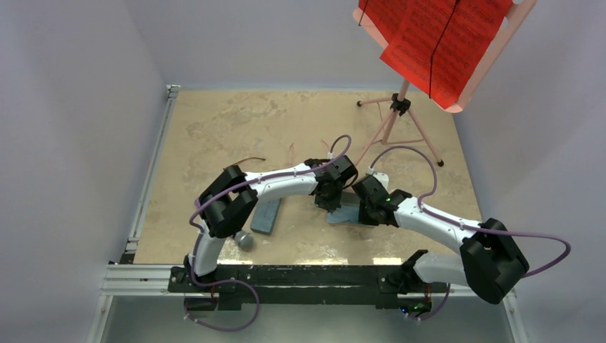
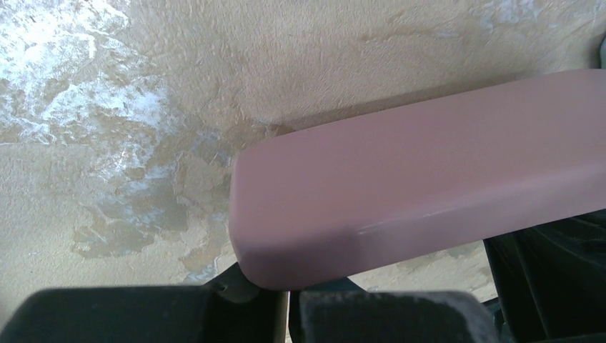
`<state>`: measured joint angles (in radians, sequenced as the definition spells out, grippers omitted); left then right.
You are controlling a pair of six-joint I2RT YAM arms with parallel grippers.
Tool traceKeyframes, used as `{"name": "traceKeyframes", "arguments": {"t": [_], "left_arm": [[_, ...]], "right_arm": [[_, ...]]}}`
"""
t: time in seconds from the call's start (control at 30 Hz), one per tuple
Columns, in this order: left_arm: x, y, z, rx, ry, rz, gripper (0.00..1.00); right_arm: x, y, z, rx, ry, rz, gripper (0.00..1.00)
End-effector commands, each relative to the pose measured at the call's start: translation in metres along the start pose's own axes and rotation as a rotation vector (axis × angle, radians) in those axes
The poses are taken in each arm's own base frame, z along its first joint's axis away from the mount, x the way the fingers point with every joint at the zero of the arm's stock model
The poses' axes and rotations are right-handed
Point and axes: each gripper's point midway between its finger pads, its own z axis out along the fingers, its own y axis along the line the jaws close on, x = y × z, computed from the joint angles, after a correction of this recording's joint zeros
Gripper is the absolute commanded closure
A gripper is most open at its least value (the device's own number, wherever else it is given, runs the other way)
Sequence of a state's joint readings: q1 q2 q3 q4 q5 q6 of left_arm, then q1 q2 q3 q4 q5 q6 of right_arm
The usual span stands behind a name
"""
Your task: Organize the sunglasses
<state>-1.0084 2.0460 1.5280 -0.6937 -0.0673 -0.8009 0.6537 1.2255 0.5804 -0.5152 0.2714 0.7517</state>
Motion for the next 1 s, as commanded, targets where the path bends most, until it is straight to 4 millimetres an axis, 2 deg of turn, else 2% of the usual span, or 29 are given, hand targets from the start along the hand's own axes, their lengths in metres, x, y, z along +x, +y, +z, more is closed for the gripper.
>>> {"name": "traceKeyframes", "arguments": {"t": [0.0,0.23,0.33,0.47,0.7,0.8,0.97], "left_arm": [[-0.017,-0.008,-0.008,0.013,-0.048,-0.008,0.92],[-0.022,-0.008,-0.009,0.005,-0.065,-0.01,0.96],[-0.019,-0.006,-0.008,-0.001,-0.06,-0.011,1.0],[-0.013,-0.001,-0.004,-0.01,-0.046,-0.015,1.0],[-0.014,-0.002,-0.005,-0.006,-0.048,-0.019,0.88],[-0.016,-0.004,-0.009,0.004,-0.055,-0.016,0.82],[-0.018,-0.014,-0.025,0.066,-0.067,-0.012,0.71]], "right_arm": [[-0.002,-0.009,0.001,0.035,-0.021,0.021,1.0],[-0.01,-0.012,0.002,0.055,-0.065,0.043,1.0],[-0.011,-0.016,0.002,0.076,-0.073,0.058,1.0],[-0.011,-0.019,0.0,0.089,-0.082,0.068,1.0],[-0.009,-0.02,0.002,0.104,-0.06,0.062,0.99],[-0.008,-0.019,0.001,0.102,-0.057,0.069,0.93],[-0.013,-0.018,-0.007,0.083,-0.084,0.108,0.72]]}}
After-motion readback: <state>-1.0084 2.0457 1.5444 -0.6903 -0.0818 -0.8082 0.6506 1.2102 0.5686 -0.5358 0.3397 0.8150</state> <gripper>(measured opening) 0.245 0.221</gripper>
